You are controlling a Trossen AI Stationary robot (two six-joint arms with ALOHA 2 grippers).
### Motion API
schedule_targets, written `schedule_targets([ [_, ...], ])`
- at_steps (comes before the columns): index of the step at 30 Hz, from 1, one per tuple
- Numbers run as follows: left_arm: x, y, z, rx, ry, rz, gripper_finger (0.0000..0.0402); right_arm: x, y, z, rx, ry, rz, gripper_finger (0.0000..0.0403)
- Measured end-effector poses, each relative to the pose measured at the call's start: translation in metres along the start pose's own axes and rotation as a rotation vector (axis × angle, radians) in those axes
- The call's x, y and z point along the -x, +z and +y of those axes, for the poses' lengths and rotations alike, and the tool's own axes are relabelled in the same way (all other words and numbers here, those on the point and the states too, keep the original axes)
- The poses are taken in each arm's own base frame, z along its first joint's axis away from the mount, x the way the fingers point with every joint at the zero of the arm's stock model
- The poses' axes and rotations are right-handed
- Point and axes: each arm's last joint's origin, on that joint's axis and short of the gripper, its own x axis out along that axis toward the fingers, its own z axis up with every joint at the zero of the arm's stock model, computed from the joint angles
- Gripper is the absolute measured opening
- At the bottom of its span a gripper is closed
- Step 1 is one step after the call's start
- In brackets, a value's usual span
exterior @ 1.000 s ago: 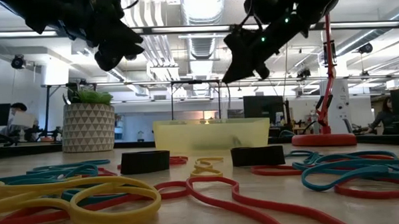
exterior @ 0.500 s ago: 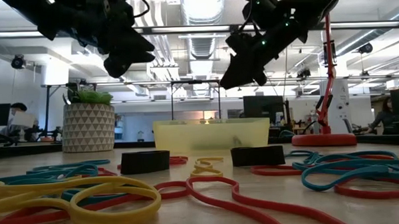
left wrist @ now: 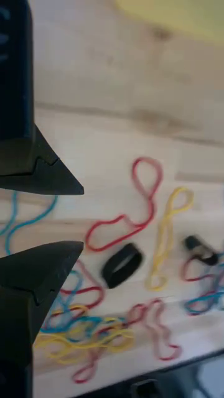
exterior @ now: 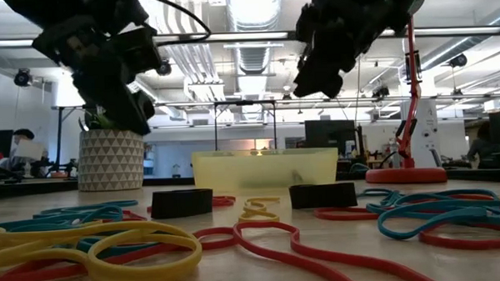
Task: Pick and place rubber bands into bin
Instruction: Put the black rubber band into the yellow bin
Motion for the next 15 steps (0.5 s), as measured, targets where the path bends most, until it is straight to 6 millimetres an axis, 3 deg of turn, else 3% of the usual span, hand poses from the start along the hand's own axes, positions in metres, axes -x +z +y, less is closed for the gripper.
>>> schedule_targets([
  [7, -0.013, 0.017, -0.02, -0.106, -0.06, -0.016, 0.0114, -0.001, -0.006, 0.032, 0.053, 0.066, 0.025, 0.0138],
  [15, -0.044, 0.034, -0.039, -0.179, -0.091, 0.048, 0.0114, -0.002, -0.012, 0.042, 0.038, 0.081, 0.07, 0.0119],
])
